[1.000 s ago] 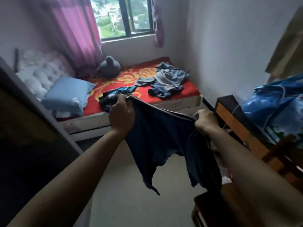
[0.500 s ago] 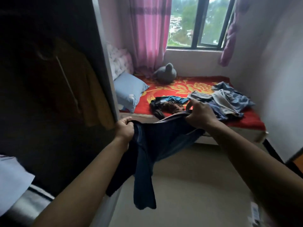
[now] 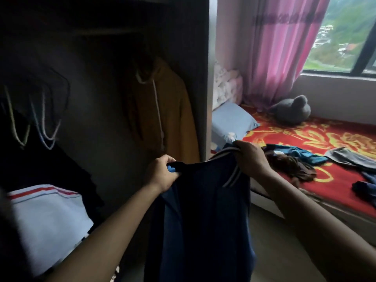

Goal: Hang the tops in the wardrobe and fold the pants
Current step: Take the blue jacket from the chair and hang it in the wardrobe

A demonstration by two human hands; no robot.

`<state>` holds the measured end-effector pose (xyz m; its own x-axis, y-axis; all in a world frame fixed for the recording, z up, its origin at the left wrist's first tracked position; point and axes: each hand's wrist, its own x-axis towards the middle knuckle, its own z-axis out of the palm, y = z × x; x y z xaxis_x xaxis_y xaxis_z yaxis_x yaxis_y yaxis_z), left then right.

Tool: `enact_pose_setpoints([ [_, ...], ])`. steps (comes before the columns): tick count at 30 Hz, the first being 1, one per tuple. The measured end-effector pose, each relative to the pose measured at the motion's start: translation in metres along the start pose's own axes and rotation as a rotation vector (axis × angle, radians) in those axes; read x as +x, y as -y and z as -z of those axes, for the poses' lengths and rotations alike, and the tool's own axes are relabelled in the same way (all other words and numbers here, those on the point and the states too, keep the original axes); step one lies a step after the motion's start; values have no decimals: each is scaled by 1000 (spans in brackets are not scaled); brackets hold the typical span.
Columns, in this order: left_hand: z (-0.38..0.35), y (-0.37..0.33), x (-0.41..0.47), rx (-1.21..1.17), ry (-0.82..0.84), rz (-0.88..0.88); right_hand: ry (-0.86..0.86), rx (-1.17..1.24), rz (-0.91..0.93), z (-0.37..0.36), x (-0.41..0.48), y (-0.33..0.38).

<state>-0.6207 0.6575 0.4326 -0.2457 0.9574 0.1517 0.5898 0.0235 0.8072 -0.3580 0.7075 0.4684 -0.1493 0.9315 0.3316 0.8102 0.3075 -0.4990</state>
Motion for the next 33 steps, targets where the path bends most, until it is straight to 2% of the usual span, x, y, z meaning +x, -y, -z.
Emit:
enact_pose_setpoints([
  [3, 6, 1, 21, 63, -254, 18, 136, 142, -36, -29, 55, -2],
  [5, 14, -3, 27, 112, -420, 66, 238, 191, 52, -45, 84, 5],
  [9, 45, -2, 25, 466, -702, 277, 418, 252, 259, -70, 125, 41],
  [11, 62, 3, 19, 478, -815, 314, 474, 287, 360, -87, 138, 61],
  [16, 98, 14, -9, 471, -930, 371, 632, 238, 612, -130, 145, 113],
  [19, 117, 20, -22, 438, -1008, 313, 775, 98, 721, -147, 145, 136],
  [23, 143, 24, -24, 440, -1043, 231, 873, -70, 807, -152, 152, 165],
  [25, 155, 28, -24, 452, -1064, 217, 950, -82, 794, -150, 156, 191],
  [27, 168, 33, -23, 422, -1090, 224, 963, 112, 705, -147, 159, 226],
  [31, 187, 53, -19, 402, -1059, 218, 826, 801, 422, -134, 154, 311],
  [33, 191, 61, -17, 371, -1036, 236, 773, 937, 360, -131, 151, 354],
])
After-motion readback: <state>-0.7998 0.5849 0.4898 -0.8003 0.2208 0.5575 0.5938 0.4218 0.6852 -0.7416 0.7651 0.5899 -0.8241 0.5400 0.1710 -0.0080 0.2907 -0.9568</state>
